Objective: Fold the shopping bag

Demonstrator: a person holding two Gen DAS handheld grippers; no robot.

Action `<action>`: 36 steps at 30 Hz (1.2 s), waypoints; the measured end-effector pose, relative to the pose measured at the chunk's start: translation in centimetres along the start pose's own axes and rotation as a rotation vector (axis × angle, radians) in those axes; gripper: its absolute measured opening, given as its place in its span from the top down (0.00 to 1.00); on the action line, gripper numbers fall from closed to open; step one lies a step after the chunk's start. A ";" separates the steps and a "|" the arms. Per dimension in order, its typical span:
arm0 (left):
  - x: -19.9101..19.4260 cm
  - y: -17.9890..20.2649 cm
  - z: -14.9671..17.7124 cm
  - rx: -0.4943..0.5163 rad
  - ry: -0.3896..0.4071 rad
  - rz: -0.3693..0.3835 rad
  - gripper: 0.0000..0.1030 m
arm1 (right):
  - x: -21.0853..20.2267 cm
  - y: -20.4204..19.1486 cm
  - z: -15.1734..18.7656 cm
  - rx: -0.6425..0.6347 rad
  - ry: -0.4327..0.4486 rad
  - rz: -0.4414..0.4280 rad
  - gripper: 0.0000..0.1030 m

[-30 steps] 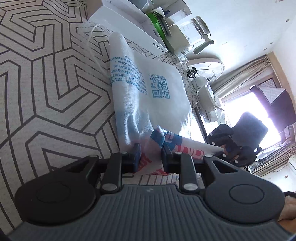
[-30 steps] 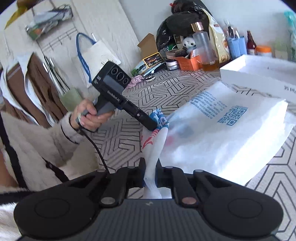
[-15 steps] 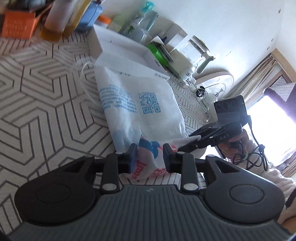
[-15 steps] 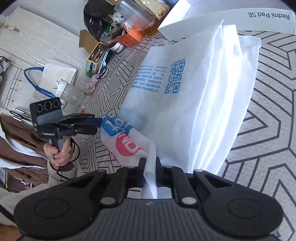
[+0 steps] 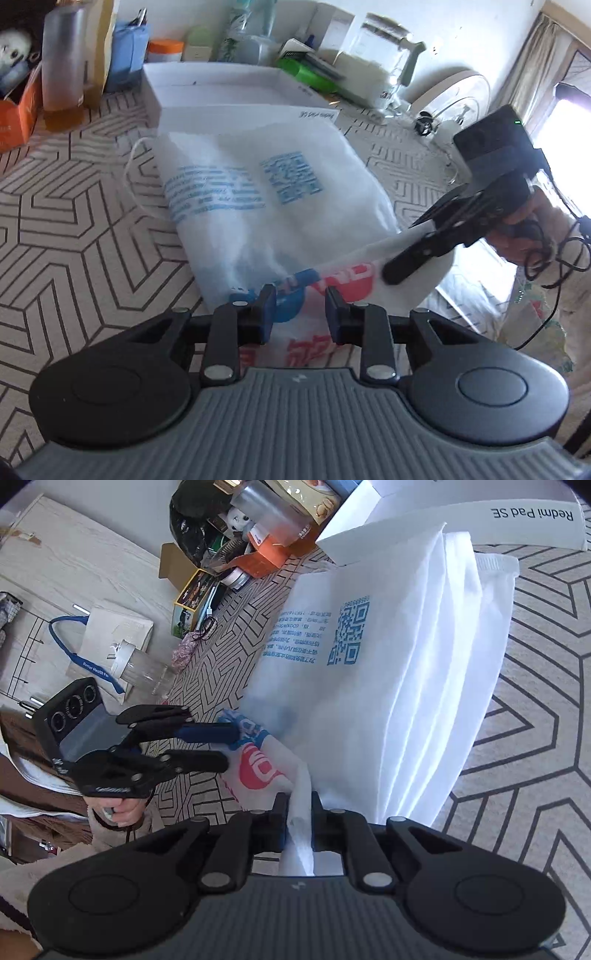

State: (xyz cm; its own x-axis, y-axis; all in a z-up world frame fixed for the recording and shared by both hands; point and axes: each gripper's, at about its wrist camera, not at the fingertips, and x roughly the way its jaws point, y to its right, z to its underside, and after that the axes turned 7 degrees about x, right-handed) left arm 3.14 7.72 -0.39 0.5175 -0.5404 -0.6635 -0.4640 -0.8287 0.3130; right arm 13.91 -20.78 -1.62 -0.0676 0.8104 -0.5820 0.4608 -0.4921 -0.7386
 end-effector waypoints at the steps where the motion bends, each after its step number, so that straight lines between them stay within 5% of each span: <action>1: 0.1 -0.5 0.1 -0.024 0.004 0.016 0.73 | -0.5 -0.2 0.3 -0.012 0.027 0.010 0.68; 4: 0.0 -1.4 0.2 -0.070 0.008 0.040 0.75 | -3.2 -1.7 2.1 -0.138 0.200 0.133 0.58; 6: 0.0 -1.5 0.4 -0.080 0.011 0.043 0.75 | -5.1 -3.9 4.7 -0.326 0.375 0.283 0.58; 9: 0.0 -1.1 0.3 -0.071 0.005 0.031 0.75 | -5.5 -7.2 8.3 -0.602 0.491 0.376 0.64; 13: 0.1 -0.9 -0.1 -0.085 -0.014 0.022 0.75 | -2.9 -10.4 11.6 -0.900 0.379 0.398 0.73; 18: 0.5 -0.8 -0.8 -0.089 -0.052 0.011 0.75 | 2.0 -11.4 11.6 -1.076 0.204 0.447 0.80; 26: 0.7 -3.2 -1.2 -0.161 -0.081 0.107 0.75 | 3.9 -9.3 9.7 -1.161 0.133 0.412 0.68; 36: 0.9 -5.2 -1.1 -0.242 -0.086 0.204 0.76 | 3.0 -7.5 5.7 -0.980 0.050 0.268 0.65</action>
State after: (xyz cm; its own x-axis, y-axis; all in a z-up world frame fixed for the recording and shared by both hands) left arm 6.82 11.41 -1.83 0.3641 -0.6930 -0.6222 -0.3619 -0.7209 0.5911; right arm 5.19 -16.47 0.23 0.1711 0.7353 -0.6558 0.9792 -0.2004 0.0308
